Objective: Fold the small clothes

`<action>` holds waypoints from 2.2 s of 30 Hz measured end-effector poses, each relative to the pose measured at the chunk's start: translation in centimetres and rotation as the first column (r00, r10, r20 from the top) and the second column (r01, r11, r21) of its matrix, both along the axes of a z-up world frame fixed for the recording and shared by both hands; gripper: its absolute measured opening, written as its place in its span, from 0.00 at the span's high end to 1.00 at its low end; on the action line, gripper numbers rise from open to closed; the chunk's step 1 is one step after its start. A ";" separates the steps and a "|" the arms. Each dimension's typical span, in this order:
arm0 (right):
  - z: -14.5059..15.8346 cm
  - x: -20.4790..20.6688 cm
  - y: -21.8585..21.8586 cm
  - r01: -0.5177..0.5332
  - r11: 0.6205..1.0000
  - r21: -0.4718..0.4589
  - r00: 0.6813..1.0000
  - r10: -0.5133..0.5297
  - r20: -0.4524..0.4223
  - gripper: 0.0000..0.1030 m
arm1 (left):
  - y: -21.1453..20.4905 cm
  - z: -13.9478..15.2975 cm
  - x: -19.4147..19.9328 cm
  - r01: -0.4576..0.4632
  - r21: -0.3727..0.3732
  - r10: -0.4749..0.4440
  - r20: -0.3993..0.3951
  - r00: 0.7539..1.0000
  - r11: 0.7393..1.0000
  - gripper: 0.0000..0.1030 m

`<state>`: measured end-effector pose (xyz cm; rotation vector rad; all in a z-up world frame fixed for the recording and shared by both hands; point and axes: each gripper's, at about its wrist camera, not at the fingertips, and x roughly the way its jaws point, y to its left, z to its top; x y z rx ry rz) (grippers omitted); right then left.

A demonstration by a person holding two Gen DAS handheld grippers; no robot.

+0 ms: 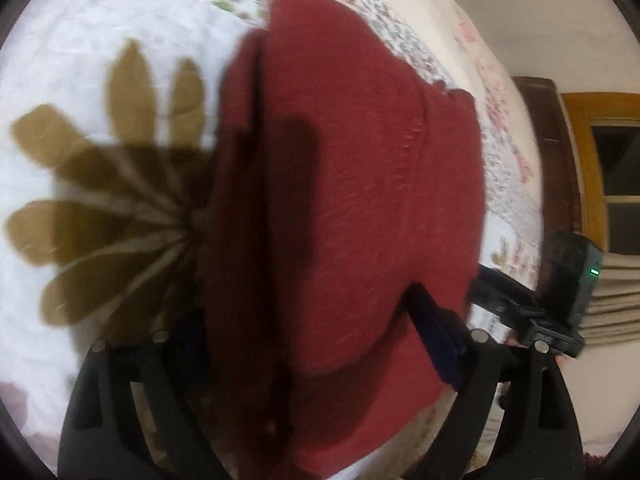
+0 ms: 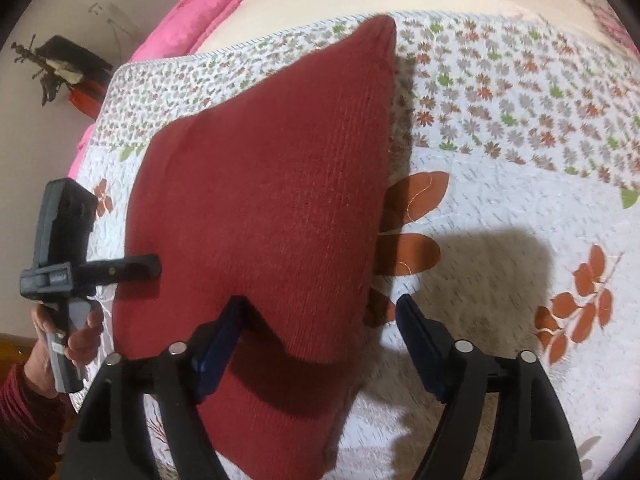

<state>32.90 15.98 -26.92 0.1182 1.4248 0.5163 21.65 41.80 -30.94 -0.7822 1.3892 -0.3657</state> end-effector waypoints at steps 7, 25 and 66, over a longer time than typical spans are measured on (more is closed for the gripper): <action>-2.7 0.7 -0.9 0.062 0.994 0.085 0.993 -0.053 -0.103 0.14 | -2.2 -1.0 0.4 0.116 0.012 -0.116 -0.005 0.993 0.993 0.19; 5.3 -3.8 -8.6 0.019 0.959 0.282 1.000 -0.017 -0.010 0.66 | -9.5 5.6 -2.9 0.053 -0.028 -0.050 0.119 0.992 0.998 0.62; -1.6 -20.5 -33.2 0.204 0.934 0.293 0.963 -0.139 -0.229 0.60 | -32.4 3.6 -14.5 0.021 0.302 -0.037 0.049 0.998 0.953 0.46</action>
